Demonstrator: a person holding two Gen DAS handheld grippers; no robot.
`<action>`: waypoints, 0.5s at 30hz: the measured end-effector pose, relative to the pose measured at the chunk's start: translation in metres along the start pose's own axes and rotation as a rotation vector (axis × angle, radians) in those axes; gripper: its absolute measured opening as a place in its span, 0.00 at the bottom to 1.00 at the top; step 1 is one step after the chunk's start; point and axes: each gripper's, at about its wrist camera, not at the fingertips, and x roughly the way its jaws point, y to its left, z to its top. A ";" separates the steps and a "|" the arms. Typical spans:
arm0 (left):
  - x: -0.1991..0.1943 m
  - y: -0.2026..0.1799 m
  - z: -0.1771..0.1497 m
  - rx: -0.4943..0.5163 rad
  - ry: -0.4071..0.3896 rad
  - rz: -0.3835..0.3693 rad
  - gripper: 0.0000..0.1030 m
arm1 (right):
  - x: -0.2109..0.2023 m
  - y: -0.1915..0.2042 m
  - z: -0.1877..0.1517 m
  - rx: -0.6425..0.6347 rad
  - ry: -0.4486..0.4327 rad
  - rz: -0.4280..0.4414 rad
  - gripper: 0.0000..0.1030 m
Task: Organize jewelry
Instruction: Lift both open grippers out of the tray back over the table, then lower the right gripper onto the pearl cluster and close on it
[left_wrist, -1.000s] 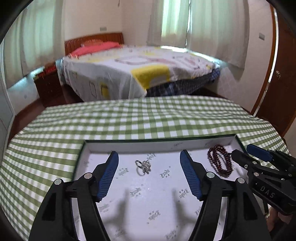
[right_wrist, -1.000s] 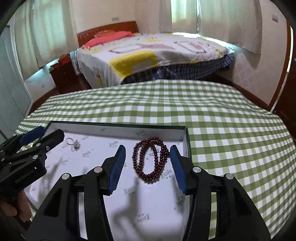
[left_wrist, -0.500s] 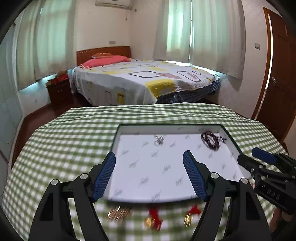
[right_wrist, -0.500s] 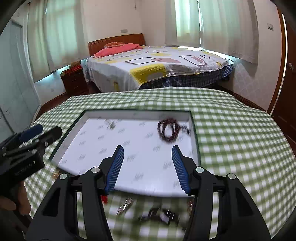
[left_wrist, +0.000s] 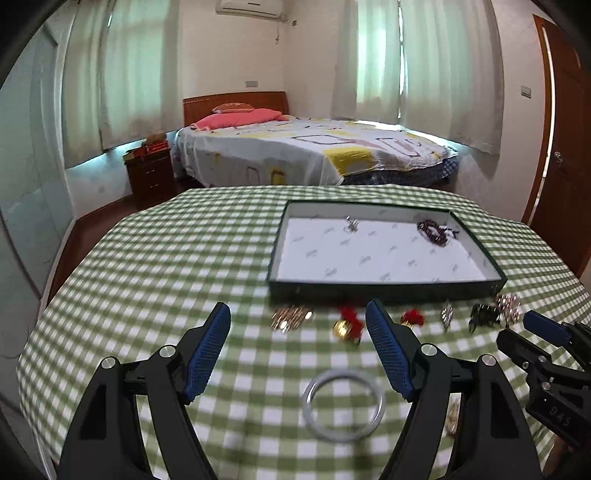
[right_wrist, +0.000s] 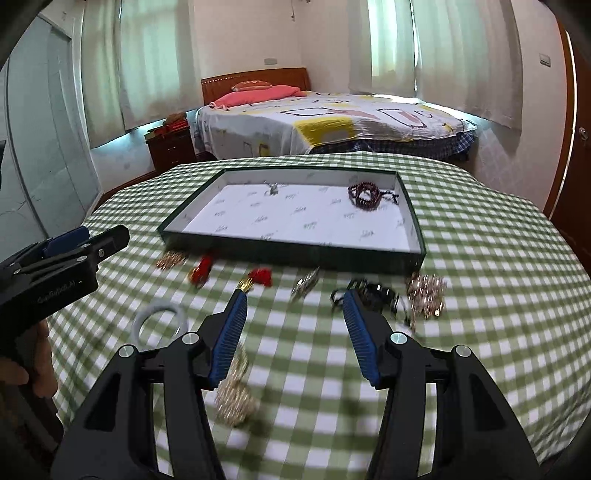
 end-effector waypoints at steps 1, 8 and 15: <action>-0.004 0.003 -0.004 -0.004 0.003 0.004 0.71 | -0.001 0.001 -0.003 -0.002 0.000 0.003 0.52; -0.019 0.015 -0.029 -0.013 0.018 0.038 0.71 | -0.006 0.014 -0.026 -0.014 0.022 0.027 0.52; -0.024 0.023 -0.046 -0.023 0.041 0.051 0.71 | 0.004 0.025 -0.040 -0.029 0.071 0.057 0.52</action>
